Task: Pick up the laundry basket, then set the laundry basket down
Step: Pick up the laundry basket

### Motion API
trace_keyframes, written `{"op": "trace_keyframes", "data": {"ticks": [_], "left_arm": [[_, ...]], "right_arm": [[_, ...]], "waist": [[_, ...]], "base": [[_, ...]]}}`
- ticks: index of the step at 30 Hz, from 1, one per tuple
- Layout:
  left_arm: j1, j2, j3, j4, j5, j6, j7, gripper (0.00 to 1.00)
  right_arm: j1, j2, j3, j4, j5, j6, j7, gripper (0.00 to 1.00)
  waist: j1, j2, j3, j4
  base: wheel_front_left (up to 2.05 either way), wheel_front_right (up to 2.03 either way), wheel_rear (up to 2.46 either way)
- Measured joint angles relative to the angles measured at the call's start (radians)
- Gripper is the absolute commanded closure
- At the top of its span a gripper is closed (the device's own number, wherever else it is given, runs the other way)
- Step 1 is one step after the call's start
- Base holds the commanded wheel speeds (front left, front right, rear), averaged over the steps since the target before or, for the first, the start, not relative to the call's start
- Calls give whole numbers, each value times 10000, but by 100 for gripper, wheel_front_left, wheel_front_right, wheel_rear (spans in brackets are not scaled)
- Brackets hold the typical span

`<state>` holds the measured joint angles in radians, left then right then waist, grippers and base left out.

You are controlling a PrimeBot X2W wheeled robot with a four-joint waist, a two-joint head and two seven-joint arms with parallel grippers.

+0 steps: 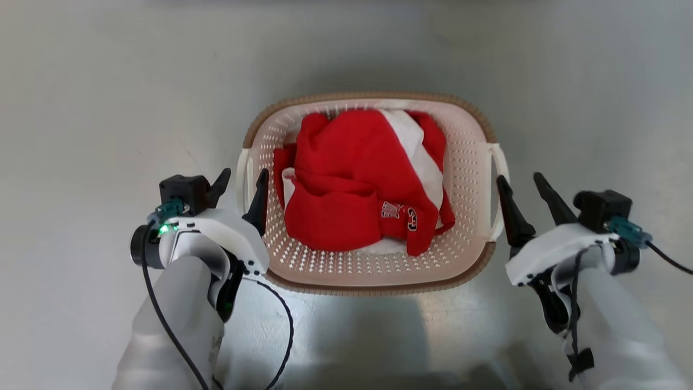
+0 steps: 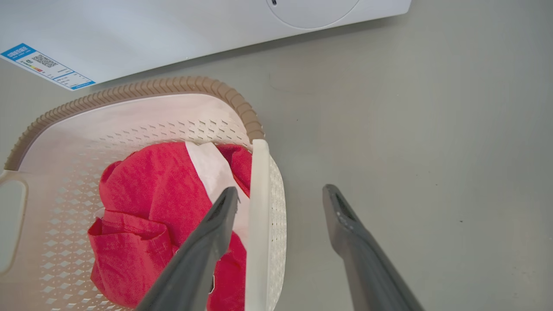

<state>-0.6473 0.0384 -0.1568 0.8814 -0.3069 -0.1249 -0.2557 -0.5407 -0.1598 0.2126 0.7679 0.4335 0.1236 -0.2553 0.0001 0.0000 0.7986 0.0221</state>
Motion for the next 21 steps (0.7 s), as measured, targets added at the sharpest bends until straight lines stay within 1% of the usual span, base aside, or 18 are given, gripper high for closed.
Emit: {"op": "trace_keyframes", "data": {"ticks": [4, 8, 10, 16, 17, 19, 20, 21], "left_arm": [[-461, -25, 54, 642, 2, 0, 0, 0], [-914, -56, 54, 1152, 2, -2, 0, 0], [-1070, -65, 36, 1363, 0, -2, 0, 0], [-1252, -77, -265, 1829, -263, -2, 0, 0], [-1253, -77, -322, 1854, -347, -2, 0, 13], [-1264, -79, -418, 1870, -495, -2, 0, 54], [-1267, -81, -453, 1894, -552, -2, 0, 68], [-1273, -81, -489, 1923, -593, -2, 0, 84]], "right_arm": [[-402, 12, 311, 278, 201, 2, 0, 0], [-711, -61, 840, 614, 215, 2, 0, 0], [-850, -59, 920, 777, 307, 2, 0, 0], [-1219, -88, 1327, 1175, 570, 0, 0, 0], [-1249, -102, 1377, 1175, 614, 2, 0, 0], [-1374, -100, 1453, 1193, 616, 0, 0, 0], [-1416, -102, 1465, 1179, 621, 2, 0, 10], [-1415, -102, 1476, 1177, 662, 2, 0, 34]], "waist": [[0, 0, 438, 44], [0, 0, 847, 85], [0, 0, 1014, 95], [0, 0, 1273, 124], [0, 0, 1282, 132], [0, 0, 1295, 150], [0, 0, 1295, 158], [0, 0, 1292, 165]], "base": [[0, 0, 0], [0, 0, 0], [0, 0, 0], [0, 0, 0], [0, 0, 0], [0, 0, 0], [0, 0, 0], [0, 0, 0]]}}
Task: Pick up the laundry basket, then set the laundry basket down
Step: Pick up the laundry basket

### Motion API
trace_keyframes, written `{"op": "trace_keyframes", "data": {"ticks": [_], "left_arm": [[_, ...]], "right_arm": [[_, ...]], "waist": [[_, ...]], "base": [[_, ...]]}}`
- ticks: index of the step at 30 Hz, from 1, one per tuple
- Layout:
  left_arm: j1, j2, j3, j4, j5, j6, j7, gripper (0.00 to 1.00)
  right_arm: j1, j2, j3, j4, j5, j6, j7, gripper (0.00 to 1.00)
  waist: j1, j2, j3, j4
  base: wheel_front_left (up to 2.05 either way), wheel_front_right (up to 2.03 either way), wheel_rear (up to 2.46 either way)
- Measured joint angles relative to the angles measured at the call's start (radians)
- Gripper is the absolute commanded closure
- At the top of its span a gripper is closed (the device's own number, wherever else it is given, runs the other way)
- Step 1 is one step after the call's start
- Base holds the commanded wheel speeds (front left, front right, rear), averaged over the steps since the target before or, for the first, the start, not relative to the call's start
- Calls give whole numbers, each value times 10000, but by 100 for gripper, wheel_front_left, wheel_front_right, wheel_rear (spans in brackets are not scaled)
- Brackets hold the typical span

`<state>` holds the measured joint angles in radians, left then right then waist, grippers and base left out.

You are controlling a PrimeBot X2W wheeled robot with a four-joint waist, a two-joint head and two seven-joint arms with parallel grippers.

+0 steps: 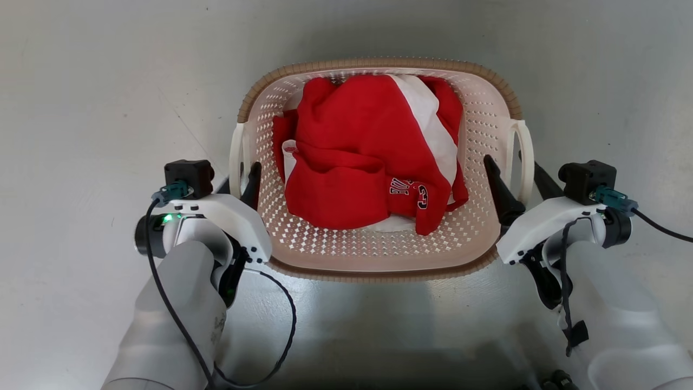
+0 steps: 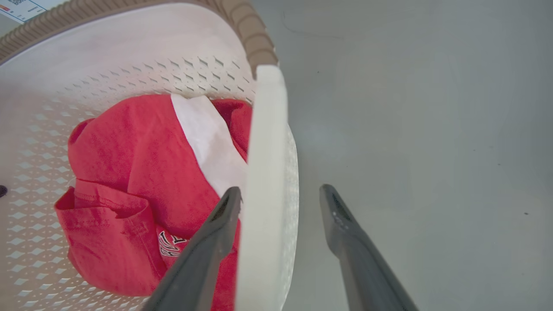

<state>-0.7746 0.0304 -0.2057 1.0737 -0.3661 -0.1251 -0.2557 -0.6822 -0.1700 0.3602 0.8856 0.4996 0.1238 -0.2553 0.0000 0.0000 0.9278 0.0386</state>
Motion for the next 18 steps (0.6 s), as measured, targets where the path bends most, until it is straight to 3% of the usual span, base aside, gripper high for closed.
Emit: {"op": "trace_keyframes", "data": {"ticks": [1, 2, 3, 15, 18], "left_arm": [[-3, -8, -56, 19, -48, -33, 0, 100], [-13, -29, -121, 29, -81, -33, -10, 100], [-32, -25, -205, 54, -157, -35, -10, 100], [-101, -44, -817, 357, -779, -33, 2, 100], [-100, -44, -1361, 568, -1239, -25, 0, 100]], "right_arm": [[0, 0, 8, 0, 65, 0, 0, 61], [4, -4, 21, 6, 113, 0, 0, 73], [6, -2, 48, 2, 142, 13, 0, 100], [6, 2, 314, 94, 420, -4, 2, 100], [43, 15, 433, 412, 671, -4, 2, 100]], "waist": [[0, 0, -6, 4], [0, 0, -16, 9], [0, 0, -25, 10], [0, 0, -395, 21], [0, 0, -768, -10]], "base": [[0, 0, 0], [0, 0, 0], [0, 0, 0], [0, 0, 0], [0, 0, 0]]}}
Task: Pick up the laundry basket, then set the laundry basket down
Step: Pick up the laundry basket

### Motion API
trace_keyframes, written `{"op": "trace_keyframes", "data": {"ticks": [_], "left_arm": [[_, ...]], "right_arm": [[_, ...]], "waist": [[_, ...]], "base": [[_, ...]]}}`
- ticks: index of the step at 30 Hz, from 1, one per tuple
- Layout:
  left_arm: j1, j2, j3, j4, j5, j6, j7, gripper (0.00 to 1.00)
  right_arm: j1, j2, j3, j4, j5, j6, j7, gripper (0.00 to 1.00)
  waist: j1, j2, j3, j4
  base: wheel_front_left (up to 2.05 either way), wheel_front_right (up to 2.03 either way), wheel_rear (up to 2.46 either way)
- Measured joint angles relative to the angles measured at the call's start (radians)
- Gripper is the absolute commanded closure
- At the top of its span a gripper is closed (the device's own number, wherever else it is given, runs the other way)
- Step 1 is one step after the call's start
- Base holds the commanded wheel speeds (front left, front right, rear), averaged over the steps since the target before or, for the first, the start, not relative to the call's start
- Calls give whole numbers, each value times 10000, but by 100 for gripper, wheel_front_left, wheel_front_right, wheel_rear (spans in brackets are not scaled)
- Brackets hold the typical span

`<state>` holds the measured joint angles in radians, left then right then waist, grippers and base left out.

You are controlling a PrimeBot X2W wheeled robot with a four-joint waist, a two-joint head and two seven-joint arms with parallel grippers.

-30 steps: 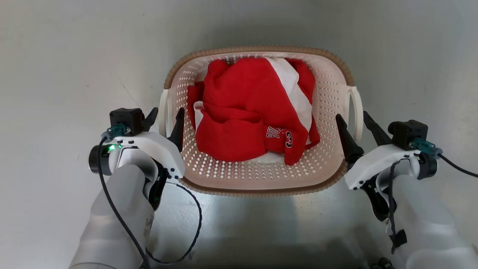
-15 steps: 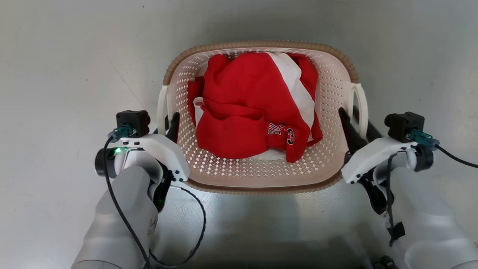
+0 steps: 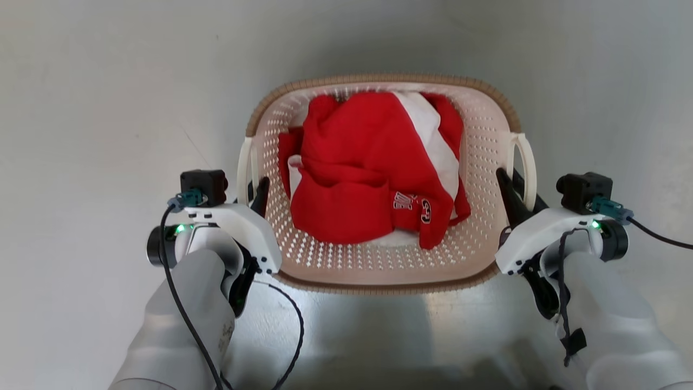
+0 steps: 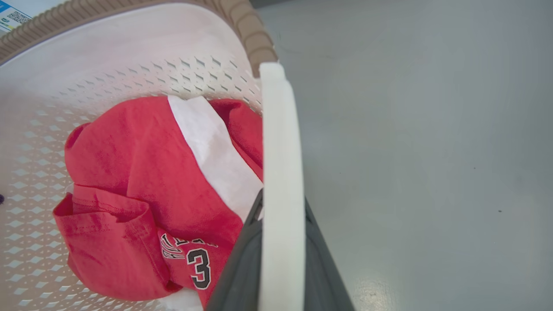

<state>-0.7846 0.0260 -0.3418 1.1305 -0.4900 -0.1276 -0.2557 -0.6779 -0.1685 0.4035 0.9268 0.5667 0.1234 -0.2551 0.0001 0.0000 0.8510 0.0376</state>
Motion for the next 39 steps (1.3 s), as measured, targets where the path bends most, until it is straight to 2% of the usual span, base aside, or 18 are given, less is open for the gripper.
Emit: {"op": "trace_keyframes", "data": {"ticks": [7, 10, 18, 28, 39], "left_arm": [[123, 38, -727, 454, -802, 2, 161, 100], [414, 44, -1133, 713, -1354, 2, 627, 100], [953, 56, -1555, 978, -2046, 2, 1158, 100], [1715, 128, -1914, 1248, -2696, 2, 1937, 100], [2405, 205, -2360, 1262, -3448, 15, 3536, 100]], "right_arm": [[5, 119, 665, 640, 585, 0, 0, 100], [22, 215, 1369, 1216, 1179, 0, 42, 100], [230, 169, 2439, 1526, 2224, 0, 351, 100], [476, 61, 3820, 1532, 3547, -2, 1873, 100], [1046, -40, 4784, 1592, 4759, -2, 3147, 100]], "waist": [[0, 0, -825, -44], [-1, 0, -1527, -124], [0, 0, -2905, -292], [0, 0, -4949, -528], [0, 0, -6827, -740]], "base": [[0, 0, 0], [0, 0, 0], [0, 0, 0], [0, 0, 0], [0, 0, 0]]}}
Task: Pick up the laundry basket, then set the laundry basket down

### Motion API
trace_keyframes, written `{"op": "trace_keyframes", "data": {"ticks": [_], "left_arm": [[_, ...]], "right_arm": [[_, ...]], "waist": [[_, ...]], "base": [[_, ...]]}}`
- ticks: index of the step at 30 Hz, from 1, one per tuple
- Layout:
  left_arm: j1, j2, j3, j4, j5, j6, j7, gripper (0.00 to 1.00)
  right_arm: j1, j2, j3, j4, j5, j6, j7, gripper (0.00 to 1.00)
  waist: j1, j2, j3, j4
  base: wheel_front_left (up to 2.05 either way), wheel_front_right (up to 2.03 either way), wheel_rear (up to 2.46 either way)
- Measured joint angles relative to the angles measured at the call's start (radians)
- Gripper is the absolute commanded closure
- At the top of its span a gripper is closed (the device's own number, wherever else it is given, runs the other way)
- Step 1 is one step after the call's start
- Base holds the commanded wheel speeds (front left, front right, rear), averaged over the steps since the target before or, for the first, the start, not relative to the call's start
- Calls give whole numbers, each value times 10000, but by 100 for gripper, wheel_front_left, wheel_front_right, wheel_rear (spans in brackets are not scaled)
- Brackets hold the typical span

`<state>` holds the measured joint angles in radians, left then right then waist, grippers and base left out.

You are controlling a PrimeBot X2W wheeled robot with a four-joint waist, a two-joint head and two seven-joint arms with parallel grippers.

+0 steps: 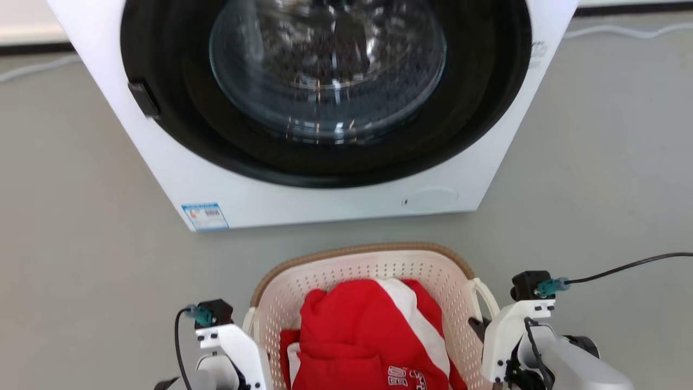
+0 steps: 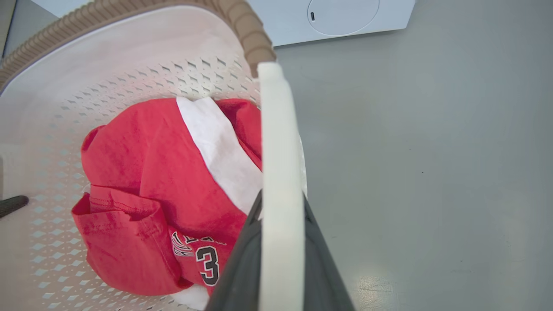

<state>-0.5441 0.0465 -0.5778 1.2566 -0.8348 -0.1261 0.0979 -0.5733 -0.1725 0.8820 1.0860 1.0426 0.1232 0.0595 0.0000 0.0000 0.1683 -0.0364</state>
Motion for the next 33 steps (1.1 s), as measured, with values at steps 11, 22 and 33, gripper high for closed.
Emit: {"op": "trace_keyframes", "data": {"ticks": [11, 22, 33], "left_arm": [[477, 155, -284, -21, -736, 0, 1417, 100], [470, 184, -593, 46, -899, 2, 2011, 100], [461, 190, -794, 65, -1091, 19, 2000, 100]], "right_arm": [[182, -35, 794, 42, 742, -2, 1352, 100], [129, -86, 1304, 54, 1200, -4, 1801, 100], [-64, -98, 1795, 105, 1561, -12, 1864, 100]], "waist": [[0, 0, -1585, -143], [0, 0, -1909, -260], [0, 0, -1892, -344]], "base": [[0, 0, 0], [0, 0, 0], [0, 0, 0]]}}
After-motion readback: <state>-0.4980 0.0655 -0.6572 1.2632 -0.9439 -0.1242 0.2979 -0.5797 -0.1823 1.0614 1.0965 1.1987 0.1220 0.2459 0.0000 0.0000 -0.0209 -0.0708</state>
